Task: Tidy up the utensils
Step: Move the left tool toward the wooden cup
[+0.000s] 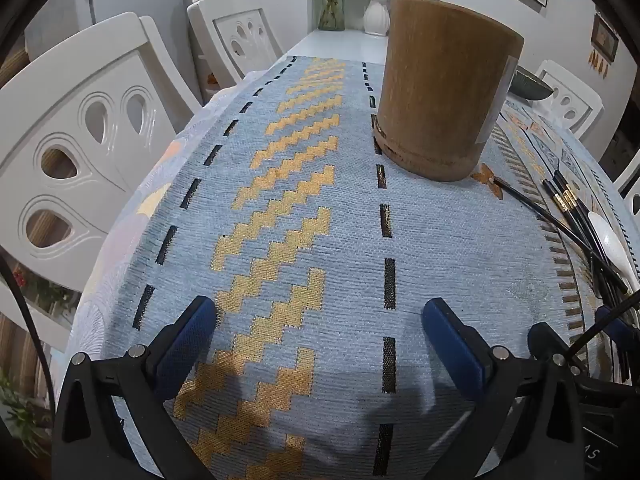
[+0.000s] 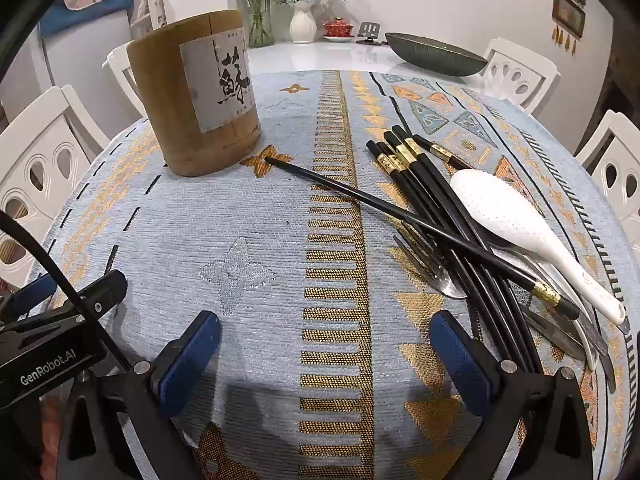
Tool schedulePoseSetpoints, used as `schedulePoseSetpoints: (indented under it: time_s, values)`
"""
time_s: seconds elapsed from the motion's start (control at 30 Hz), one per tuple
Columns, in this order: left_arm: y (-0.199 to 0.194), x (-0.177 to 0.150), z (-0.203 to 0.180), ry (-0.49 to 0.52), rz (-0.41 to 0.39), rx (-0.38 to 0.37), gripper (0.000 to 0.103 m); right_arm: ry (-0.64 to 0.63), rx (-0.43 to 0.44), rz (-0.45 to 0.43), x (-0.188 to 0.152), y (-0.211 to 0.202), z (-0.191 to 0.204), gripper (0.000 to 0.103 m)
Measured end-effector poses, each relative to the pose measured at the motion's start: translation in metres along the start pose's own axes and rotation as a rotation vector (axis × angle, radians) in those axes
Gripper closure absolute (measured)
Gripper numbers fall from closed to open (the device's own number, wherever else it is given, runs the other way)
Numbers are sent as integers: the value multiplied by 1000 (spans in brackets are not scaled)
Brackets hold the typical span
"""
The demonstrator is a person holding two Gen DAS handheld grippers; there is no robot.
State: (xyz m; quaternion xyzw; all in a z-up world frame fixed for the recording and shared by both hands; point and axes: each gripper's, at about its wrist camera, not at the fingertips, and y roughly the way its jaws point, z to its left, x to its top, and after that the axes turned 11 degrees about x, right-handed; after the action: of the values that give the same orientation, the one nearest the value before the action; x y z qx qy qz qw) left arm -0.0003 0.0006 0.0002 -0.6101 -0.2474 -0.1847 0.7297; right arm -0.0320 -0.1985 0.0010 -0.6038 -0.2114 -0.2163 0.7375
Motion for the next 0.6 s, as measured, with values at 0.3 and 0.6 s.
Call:
schedulePoseSetpoints:
  time_s: [0.3,0.6]
  values:
    - [-1,-4,-1,4,1,13,0,-2,-3,3,0,0,0,0]
    - [-3,0,-1,5,19,31,0,-1,32,211,6,-2,-3,0]
